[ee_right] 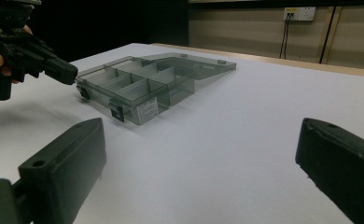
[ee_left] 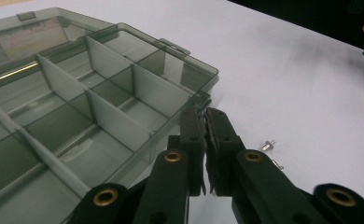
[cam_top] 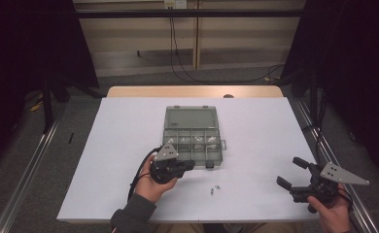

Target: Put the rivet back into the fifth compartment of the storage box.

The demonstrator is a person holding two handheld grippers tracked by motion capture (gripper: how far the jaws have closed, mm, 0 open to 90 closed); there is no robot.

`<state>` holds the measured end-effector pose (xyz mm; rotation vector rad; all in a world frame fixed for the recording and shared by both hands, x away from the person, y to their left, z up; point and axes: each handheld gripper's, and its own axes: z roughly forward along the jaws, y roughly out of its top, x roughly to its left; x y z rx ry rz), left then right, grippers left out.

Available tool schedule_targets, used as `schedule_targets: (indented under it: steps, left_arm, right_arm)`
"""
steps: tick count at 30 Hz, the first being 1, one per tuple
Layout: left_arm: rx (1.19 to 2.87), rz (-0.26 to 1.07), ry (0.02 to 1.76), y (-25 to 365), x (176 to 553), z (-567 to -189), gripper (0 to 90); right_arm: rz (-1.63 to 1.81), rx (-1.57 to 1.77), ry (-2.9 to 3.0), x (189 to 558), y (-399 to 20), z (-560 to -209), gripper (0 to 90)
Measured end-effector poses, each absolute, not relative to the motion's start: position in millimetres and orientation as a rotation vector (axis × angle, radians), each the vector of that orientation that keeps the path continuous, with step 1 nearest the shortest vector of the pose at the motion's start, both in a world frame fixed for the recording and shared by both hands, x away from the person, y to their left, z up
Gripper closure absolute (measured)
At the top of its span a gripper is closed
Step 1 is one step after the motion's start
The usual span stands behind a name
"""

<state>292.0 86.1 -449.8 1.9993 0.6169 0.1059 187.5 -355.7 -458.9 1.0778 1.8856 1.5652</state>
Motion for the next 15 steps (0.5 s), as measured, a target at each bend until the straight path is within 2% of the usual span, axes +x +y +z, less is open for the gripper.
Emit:
schedule_targets:
  steps: [15]
  left_arm:
    - [1.940,0.181,0.697,104,306,-447,86.5]
  right_arm:
    - [1.569,1.074,1.885,187,-356,-459,1.8]
